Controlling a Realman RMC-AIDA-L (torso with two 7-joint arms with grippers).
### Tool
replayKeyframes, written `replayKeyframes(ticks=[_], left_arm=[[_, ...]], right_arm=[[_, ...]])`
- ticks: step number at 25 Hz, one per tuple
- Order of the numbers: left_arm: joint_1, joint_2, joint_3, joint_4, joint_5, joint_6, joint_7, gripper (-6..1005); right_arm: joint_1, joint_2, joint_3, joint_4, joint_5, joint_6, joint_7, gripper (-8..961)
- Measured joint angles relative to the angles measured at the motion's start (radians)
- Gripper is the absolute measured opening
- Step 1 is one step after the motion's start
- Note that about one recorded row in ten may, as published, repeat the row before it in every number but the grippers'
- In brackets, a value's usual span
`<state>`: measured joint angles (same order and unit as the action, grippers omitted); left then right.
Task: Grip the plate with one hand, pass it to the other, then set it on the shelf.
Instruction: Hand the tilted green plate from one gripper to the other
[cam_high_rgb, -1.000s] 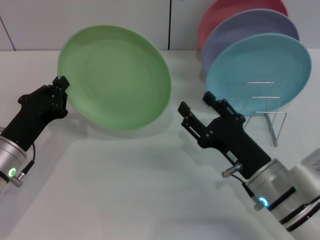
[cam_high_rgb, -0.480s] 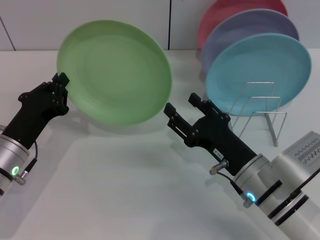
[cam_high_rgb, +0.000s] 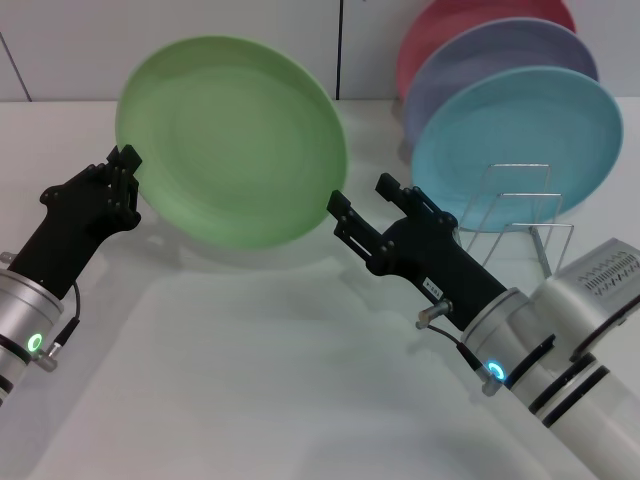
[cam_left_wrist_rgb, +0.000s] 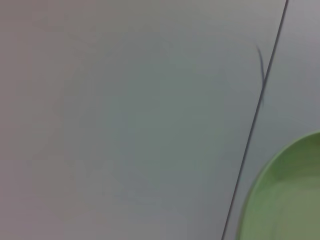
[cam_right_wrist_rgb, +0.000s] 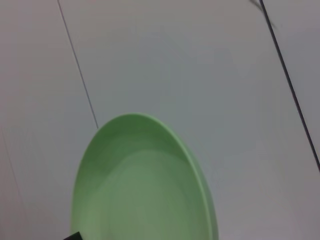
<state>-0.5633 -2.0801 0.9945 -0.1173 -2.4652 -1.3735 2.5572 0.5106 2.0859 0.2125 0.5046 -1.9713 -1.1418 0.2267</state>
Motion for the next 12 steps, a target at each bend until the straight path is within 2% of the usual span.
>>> replayKeyframes(ticks=[12], left_arm=[[-0.005, 0.000, -0.020, -0.040, 0.000, -0.024, 0.059, 32]], right_arm=[[0.013, 0.003, 0.001, 0.010, -0.001, 0.008, 0.001, 719]])
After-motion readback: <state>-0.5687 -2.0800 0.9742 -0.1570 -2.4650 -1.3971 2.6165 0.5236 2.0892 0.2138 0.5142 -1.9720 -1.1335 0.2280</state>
